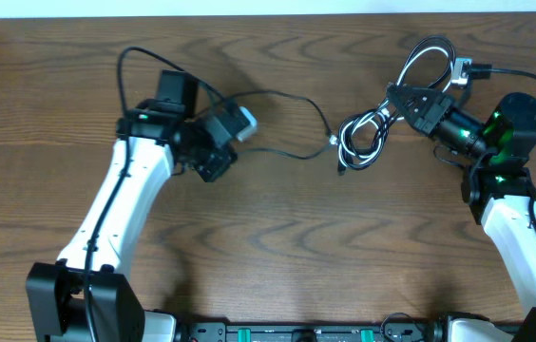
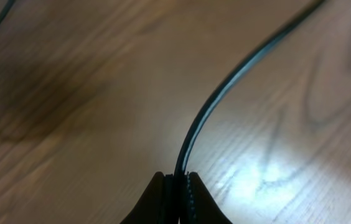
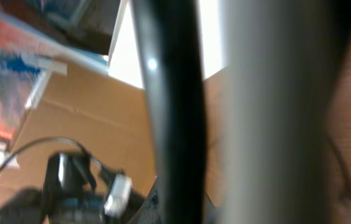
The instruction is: Untangle cables
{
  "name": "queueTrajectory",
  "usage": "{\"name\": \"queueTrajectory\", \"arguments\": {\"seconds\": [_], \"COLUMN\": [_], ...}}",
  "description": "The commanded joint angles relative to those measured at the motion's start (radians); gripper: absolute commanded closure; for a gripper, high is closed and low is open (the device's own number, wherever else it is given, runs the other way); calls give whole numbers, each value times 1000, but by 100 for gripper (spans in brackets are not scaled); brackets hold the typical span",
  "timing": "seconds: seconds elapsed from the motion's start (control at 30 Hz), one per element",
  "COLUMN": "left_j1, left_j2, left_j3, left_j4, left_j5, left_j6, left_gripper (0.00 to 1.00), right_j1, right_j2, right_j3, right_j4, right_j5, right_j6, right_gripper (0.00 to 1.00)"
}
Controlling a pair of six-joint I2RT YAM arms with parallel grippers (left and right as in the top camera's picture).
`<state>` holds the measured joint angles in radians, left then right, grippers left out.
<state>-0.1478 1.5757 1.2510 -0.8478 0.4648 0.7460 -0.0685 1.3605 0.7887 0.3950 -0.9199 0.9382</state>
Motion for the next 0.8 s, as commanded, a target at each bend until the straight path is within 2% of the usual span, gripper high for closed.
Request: {"name": "queueTrajectory", "arguments": {"seconds": [0.0, 0.13, 0.2, 0.37, 0.67, 0.77], "left_j1": [80, 193, 244, 310, 313, 313], "left_j2": [10, 10, 10, 10, 10, 10], "left_j3": [-4, -4, -4, -4, -4, -4], "left_j4": [28, 73, 74, 76, 74, 67], "left_j5": [-6, -6, -6, -5, -1, 30], "left_j6": [-143, -291, -322, -386, -386, -386], "left_gripper": [92, 92, 92, 92, 93, 88], "right_j1": [-11, -11, -11, -8, -6, -2], "right_j2": [-21, -21, -21, -21, -21, -21], "right_j3": [8, 8, 8, 8, 8, 8], "right_j4": [-37, -138, -192, -330, -327, -323], "right_j5": [-59, -26, 42, 230, 233, 233], "right_j6": [-151, -343, -406, -416, -416, -416], "right_gripper": [99, 99, 99, 99, 99, 99]}}
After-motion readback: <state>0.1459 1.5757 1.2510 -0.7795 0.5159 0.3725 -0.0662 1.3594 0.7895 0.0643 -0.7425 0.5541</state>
